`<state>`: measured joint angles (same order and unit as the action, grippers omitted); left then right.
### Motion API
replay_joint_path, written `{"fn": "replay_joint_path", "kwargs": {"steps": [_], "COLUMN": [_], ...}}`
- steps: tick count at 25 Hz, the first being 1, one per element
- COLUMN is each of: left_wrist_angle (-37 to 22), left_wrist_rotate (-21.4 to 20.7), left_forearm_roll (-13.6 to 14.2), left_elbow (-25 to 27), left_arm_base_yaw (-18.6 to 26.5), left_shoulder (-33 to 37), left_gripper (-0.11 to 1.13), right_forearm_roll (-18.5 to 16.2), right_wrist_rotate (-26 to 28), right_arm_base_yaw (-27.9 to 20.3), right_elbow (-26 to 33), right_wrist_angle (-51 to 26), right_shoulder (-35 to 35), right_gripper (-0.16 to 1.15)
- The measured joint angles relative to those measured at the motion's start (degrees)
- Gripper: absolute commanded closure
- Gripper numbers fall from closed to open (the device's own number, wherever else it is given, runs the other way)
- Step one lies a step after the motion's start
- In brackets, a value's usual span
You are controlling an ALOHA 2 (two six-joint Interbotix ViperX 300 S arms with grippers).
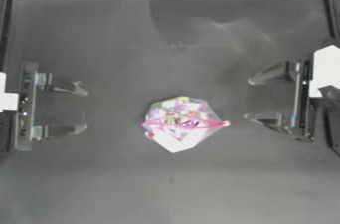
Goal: Put candy in bag
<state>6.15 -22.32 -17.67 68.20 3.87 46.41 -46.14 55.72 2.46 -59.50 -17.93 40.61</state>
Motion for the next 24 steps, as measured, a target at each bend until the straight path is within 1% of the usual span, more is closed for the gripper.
{"fn": "replay_joint_path", "kwargs": {"steps": [8,13,18,24], "left_wrist_angle": [-0.53,-0.53,-0.62,-1.49], "left_wrist_rotate": [0.09,0.09,0.18,0.18], "left_forearm_roll": [0.00,-0.53,-1.32,-2.02], "left_elbow": [2.81,4.31,5.19,5.45], "left_arm_base_yaw": [0.00,0.00,0.09,0.26], "left_shoulder": [6.68,10.72,12.92,14.85], "left_gripper": [0.04,0.07,0.13,0.13], "right_forearm_roll": [0.00,0.00,0.00,0.00], "right_wrist_rotate": [0.00,0.00,0.00,0.00], "right_arm_base_yaw": [0.00,0.00,0.00,0.00], "right_elbow": [-1.67,-2.20,-2.72,-3.25], "right_wrist_angle": [0.00,-0.09,-0.09,-0.35], "right_shoulder": [3.34,4.83,5.36,8.00], "right_gripper": [-0.03,-0.03,-0.03,-0.03]}}
